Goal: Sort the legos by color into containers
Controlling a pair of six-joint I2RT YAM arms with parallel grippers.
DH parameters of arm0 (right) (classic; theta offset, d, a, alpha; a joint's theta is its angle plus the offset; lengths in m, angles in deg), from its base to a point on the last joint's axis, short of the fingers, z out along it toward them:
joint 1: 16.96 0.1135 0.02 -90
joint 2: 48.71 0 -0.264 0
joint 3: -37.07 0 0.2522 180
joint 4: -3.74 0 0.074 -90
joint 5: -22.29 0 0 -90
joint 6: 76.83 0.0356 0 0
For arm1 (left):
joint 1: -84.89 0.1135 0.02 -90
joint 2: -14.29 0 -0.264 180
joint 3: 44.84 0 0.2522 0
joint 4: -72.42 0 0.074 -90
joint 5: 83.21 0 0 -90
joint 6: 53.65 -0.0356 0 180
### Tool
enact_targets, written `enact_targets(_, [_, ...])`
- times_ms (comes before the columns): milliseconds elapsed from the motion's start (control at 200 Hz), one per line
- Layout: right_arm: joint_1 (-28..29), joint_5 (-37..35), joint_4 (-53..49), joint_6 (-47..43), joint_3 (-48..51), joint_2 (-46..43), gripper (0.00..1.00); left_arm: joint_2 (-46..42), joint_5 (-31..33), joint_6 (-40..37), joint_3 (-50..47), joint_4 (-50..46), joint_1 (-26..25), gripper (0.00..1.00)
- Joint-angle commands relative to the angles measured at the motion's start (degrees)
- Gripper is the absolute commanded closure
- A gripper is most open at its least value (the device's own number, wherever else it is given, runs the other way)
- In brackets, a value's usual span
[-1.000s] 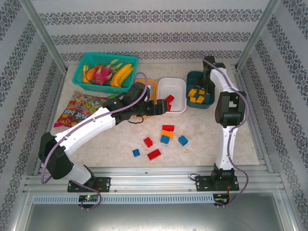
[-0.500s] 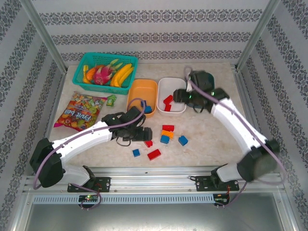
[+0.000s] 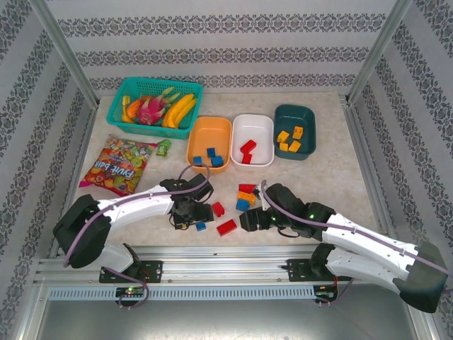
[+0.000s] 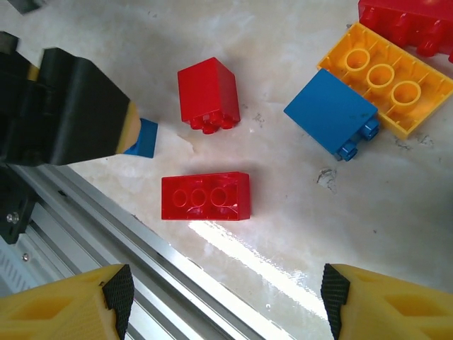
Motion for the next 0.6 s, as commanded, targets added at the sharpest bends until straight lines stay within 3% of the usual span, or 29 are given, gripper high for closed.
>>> enact_targets(0, [0.5,-2.0,3.3,1.9,0.0,-0.9,0.27,3.0,0.2,2.6,2.6,-0.9,-1.7,0.28])
enact_targets(205, [0.4,-1.6,3.5,0.1,-2.1,2.1,0.27,6.8,2.0,3.9,5.0,-2.4,-3.7,0.39])
enact_targets(395, [0.4,-1.0,3.4,-0.4,-3.1,2.9,0.27,9.3,4.3,4.6,6.0,-3.4,-4.8,0.56])
enact_targets(595, [0.2,-1.0,1.9,-0.7,-4.3,2.2,0.27,9.1,5.9,5.2,5.1,-3.9,-4.8,0.62])
